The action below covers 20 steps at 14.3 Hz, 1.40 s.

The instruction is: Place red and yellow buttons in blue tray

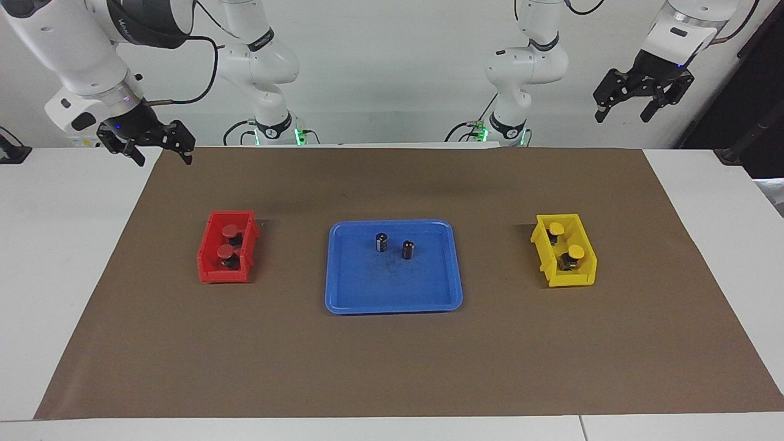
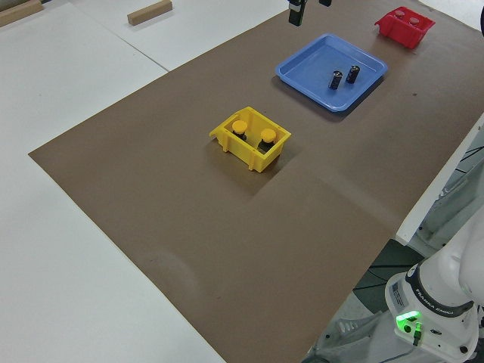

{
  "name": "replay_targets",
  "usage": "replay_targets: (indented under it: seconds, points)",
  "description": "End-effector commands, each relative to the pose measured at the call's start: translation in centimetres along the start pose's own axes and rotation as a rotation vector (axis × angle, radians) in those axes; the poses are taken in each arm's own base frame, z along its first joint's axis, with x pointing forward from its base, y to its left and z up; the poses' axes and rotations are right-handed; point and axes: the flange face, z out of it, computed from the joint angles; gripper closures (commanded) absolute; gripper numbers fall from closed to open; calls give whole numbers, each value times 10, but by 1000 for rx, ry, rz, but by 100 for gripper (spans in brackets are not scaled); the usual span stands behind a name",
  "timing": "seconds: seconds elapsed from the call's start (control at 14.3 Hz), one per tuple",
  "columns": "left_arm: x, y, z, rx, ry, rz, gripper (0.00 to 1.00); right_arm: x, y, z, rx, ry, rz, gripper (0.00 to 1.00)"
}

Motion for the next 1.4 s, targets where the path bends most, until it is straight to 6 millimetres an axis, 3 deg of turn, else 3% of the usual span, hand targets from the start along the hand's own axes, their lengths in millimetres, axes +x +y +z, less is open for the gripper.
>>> replay_targets:
  seconds: [0.0, 0.21, 0.42, 0.77, 1.05, 1.33]
  points:
    - [-6, -4, 1, 13, 17, -12, 0, 0, 1, -1, -8, 3, 12, 1]
    - [-4, 1, 9, 14, 61, -7, 0, -1, -1, -3, -9, 7, 15, 1]
    - [-2, 13, 31, 18, 100, -8, 0, -1, -8, -3, -6, 9, 0, 0]
    - [33, 25, 69, 14, 101, 16, 0, 15, -13, -3, -20, 59, -25, 0]
    - [58, 17, 100, 10, 100, 3, 0, 60, -10, -7, -20, 45, -33, 1]
    - [77, 15, 163, 6, 94, 0, 0, 104, -13, 25, -12, 46, -48, 0]
